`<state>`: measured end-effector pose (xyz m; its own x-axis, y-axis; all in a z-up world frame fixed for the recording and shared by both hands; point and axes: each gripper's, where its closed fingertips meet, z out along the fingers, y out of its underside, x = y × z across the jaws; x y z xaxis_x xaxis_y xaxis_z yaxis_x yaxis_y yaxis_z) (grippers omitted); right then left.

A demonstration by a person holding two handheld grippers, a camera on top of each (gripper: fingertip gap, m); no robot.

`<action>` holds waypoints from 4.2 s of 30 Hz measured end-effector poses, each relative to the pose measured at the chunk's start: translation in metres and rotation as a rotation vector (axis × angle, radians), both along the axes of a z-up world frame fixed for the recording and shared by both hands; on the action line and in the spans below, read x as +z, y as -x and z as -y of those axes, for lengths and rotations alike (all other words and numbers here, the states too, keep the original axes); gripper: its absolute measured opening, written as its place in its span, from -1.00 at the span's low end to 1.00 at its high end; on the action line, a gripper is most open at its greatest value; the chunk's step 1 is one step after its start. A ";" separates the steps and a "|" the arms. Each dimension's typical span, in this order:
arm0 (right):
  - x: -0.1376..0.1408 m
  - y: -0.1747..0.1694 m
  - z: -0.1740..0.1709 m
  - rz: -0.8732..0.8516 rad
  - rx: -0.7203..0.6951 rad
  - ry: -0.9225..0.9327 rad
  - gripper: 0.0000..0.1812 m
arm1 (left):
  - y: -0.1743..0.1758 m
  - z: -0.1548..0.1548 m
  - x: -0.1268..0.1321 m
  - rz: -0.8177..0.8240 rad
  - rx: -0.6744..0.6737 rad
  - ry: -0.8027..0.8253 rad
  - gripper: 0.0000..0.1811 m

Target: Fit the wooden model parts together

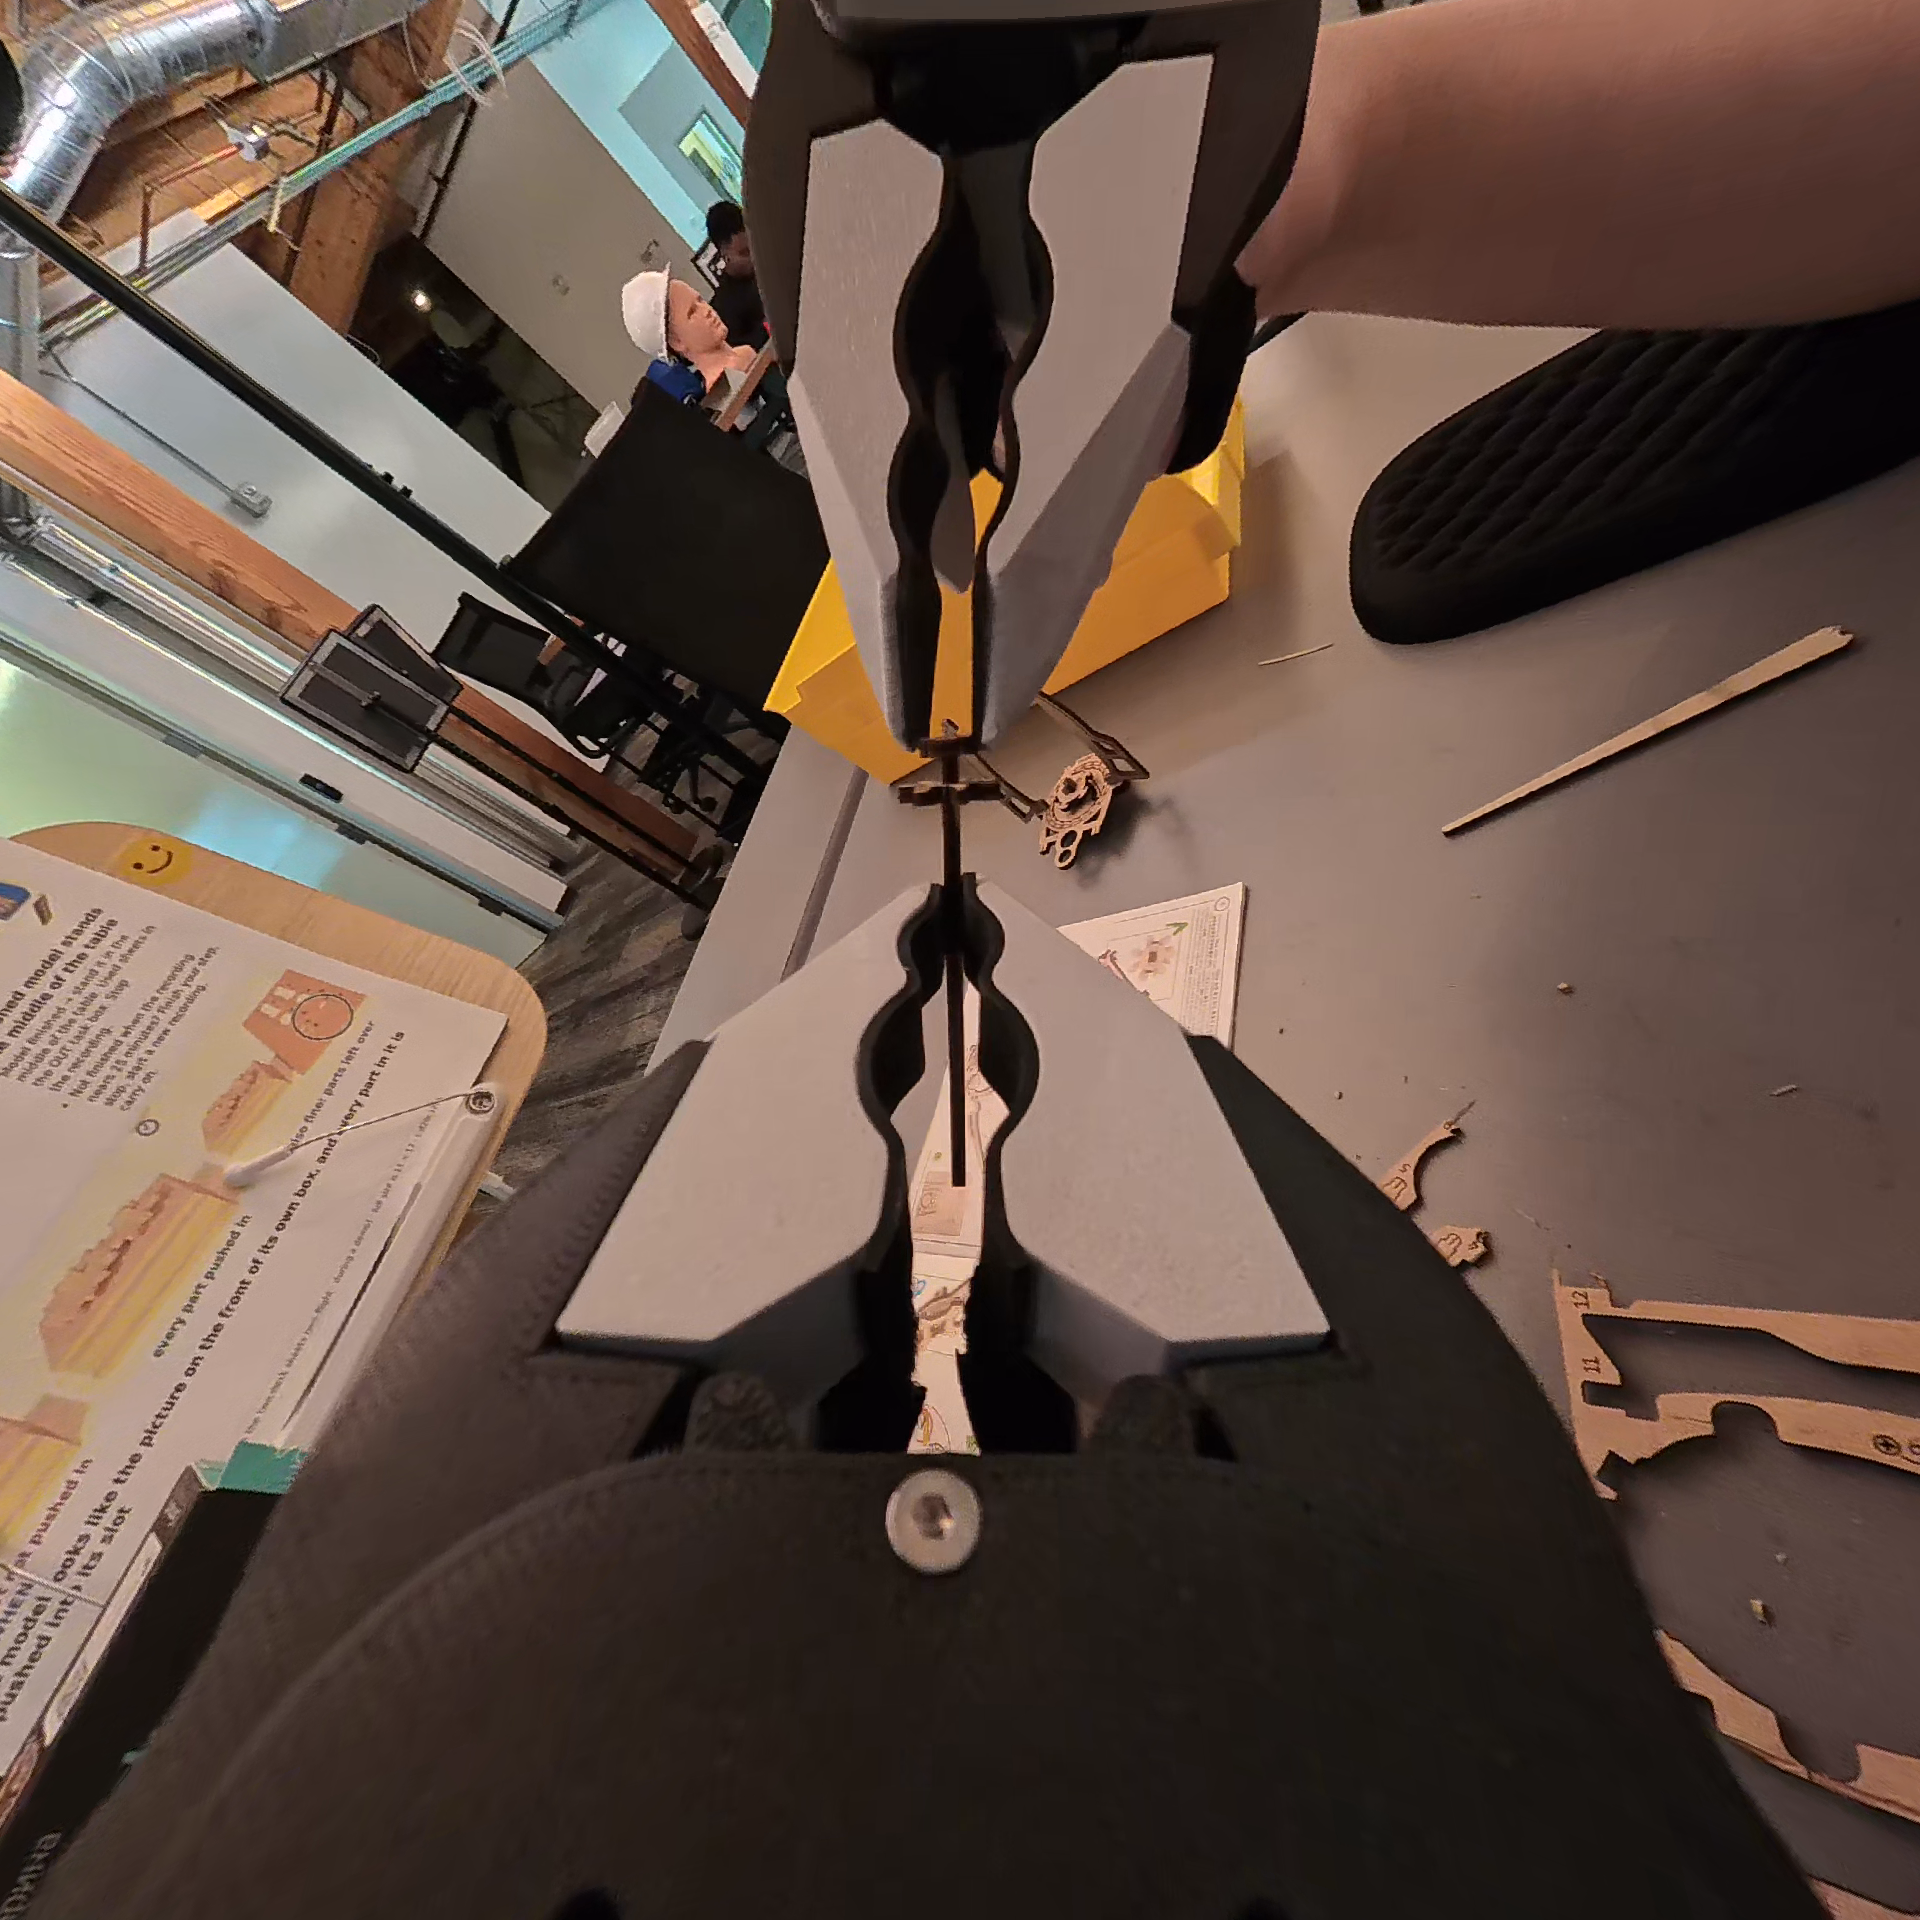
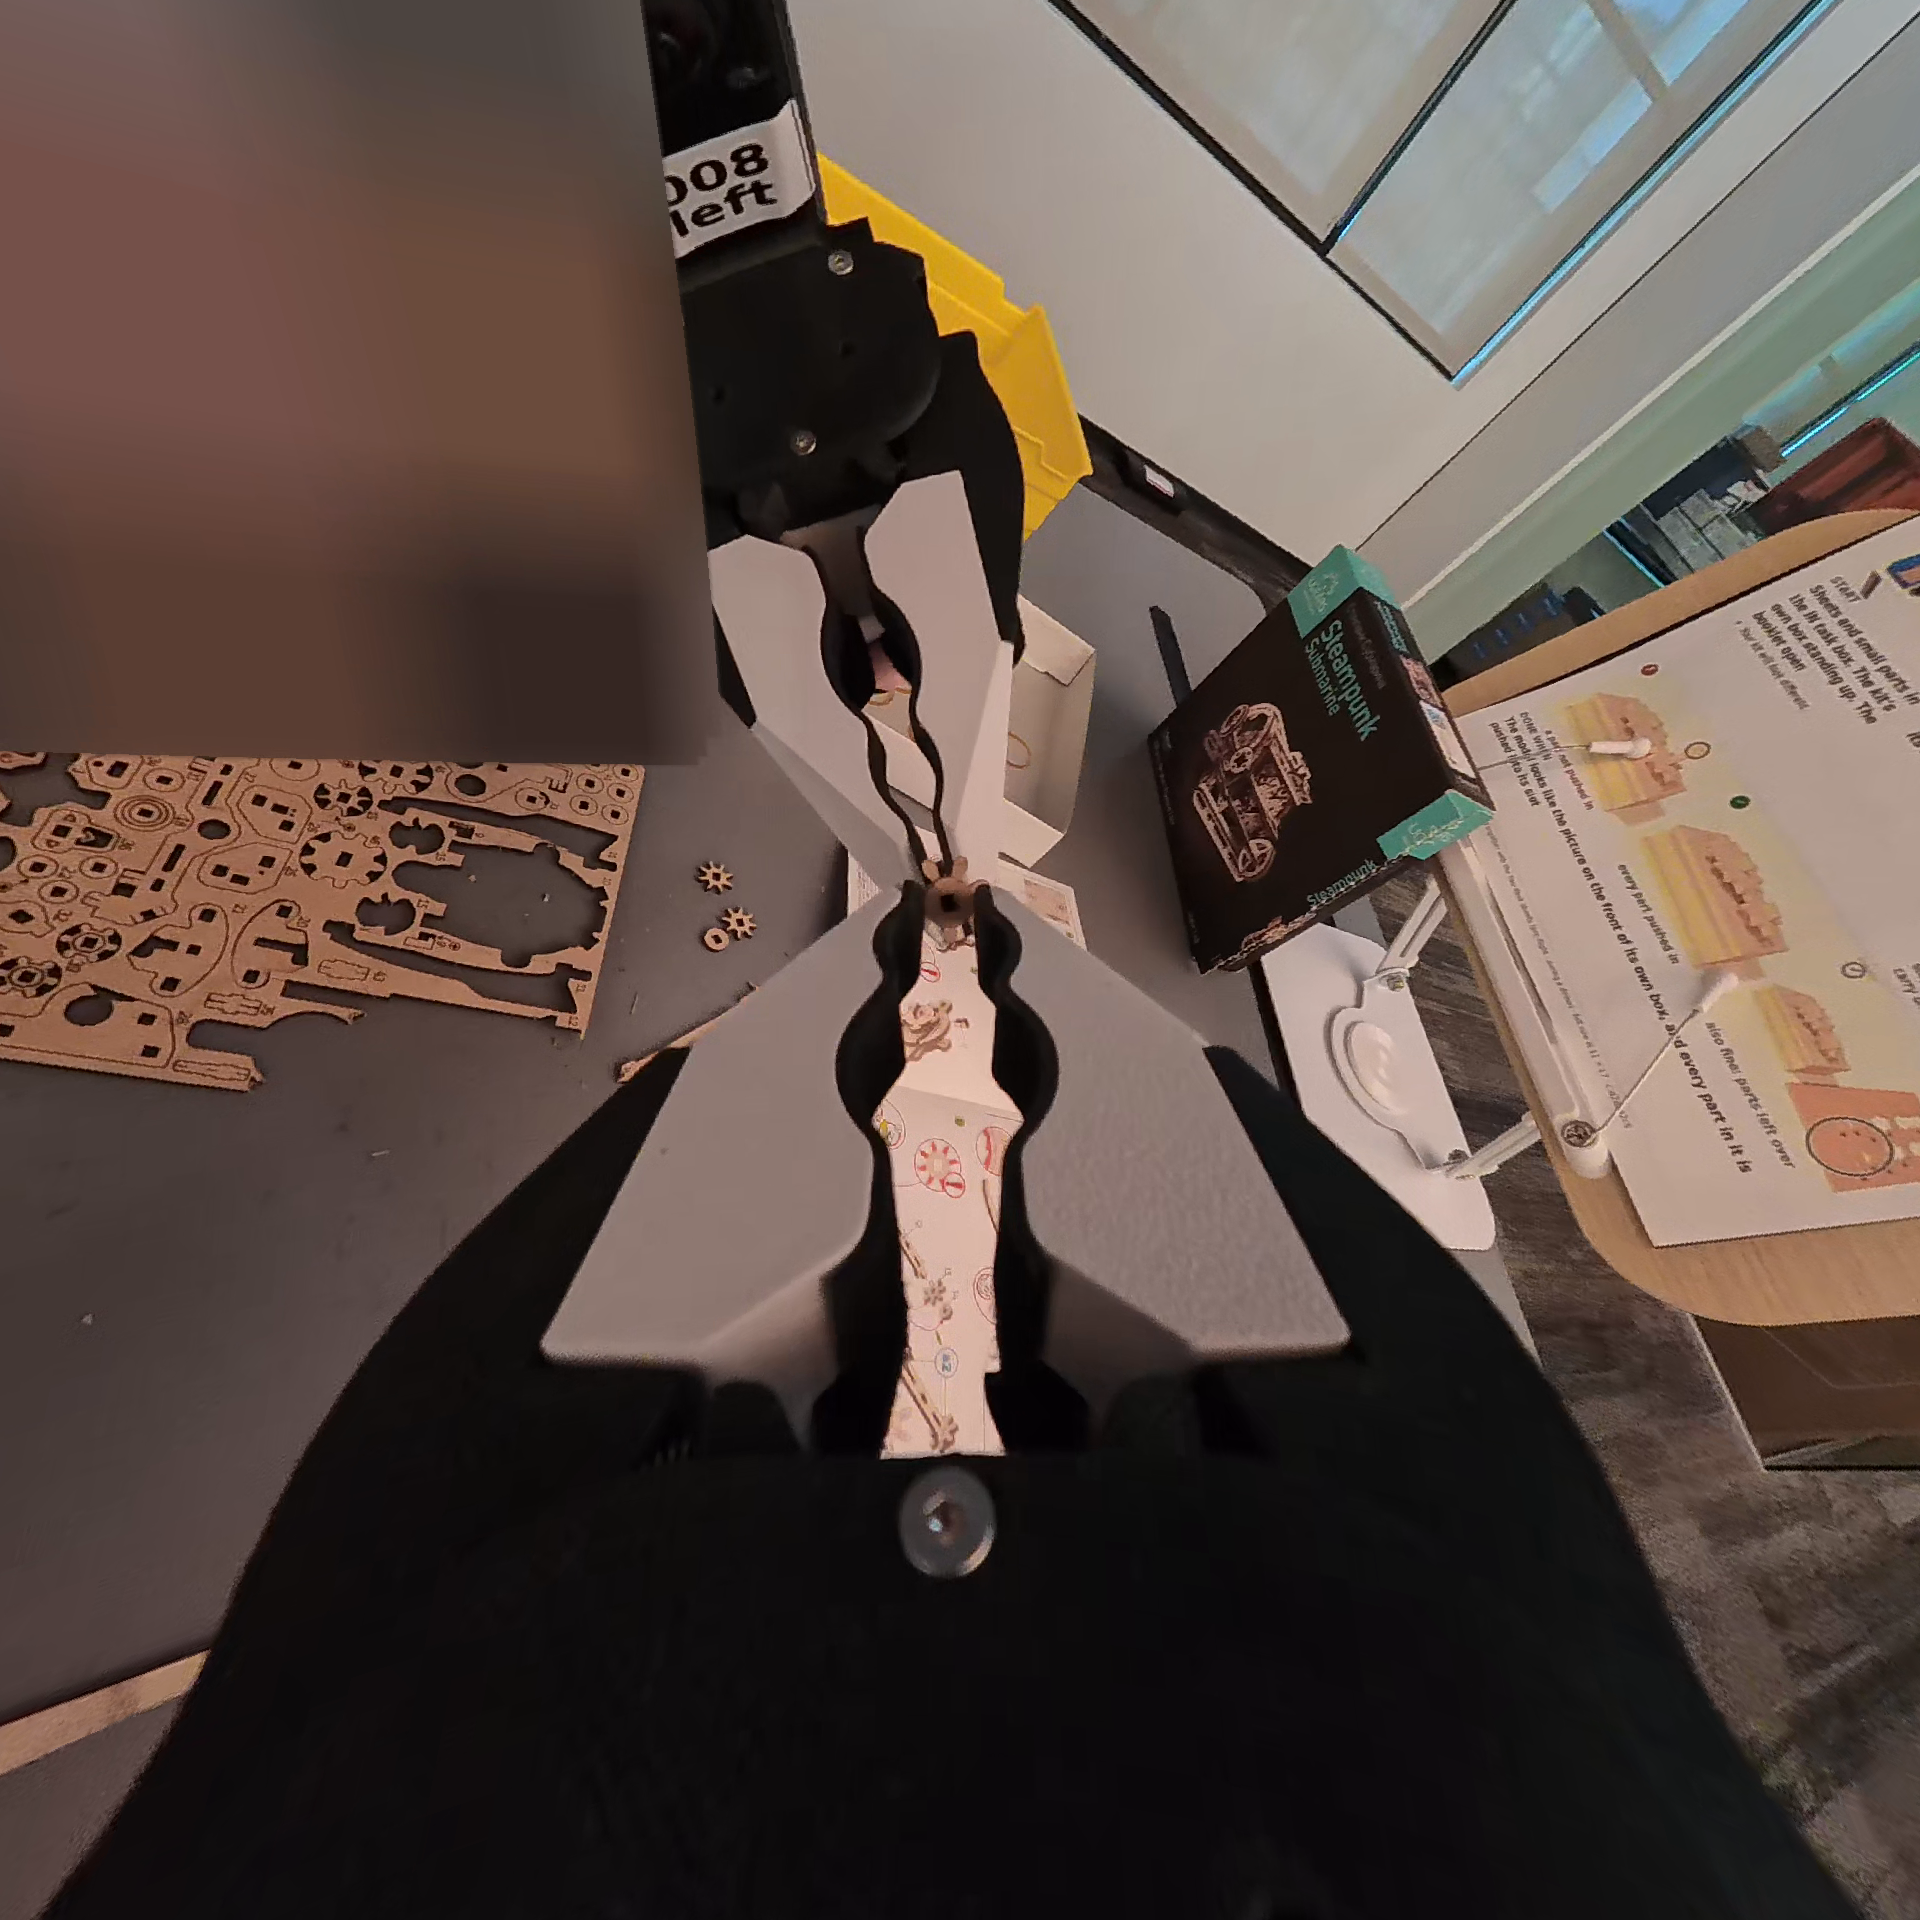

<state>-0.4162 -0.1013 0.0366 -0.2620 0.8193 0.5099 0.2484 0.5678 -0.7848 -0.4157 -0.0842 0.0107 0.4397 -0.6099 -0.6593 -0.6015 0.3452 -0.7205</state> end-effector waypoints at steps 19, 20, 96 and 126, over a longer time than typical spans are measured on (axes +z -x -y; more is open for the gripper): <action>0.003 -0.002 0.019 0.005 0.030 -0.172 -0.91 | -0.010 0.015 0.002 0.061 -0.124 -0.006 -1.00; 0.004 -0.002 0.020 0.004 0.024 -0.179 -0.91 | -0.010 0.015 0.004 0.066 -0.125 -0.010 -1.00; -0.039 -0.028 0.087 0.195 0.475 -0.103 -0.90 | -0.041 0.097 -0.041 -0.014 -0.588 0.643 -1.00; 0.025 -0.036 0.025 -0.103 0.348 0.356 -0.91 | -0.038 0.067 -0.013 0.232 -0.497 0.540 -1.00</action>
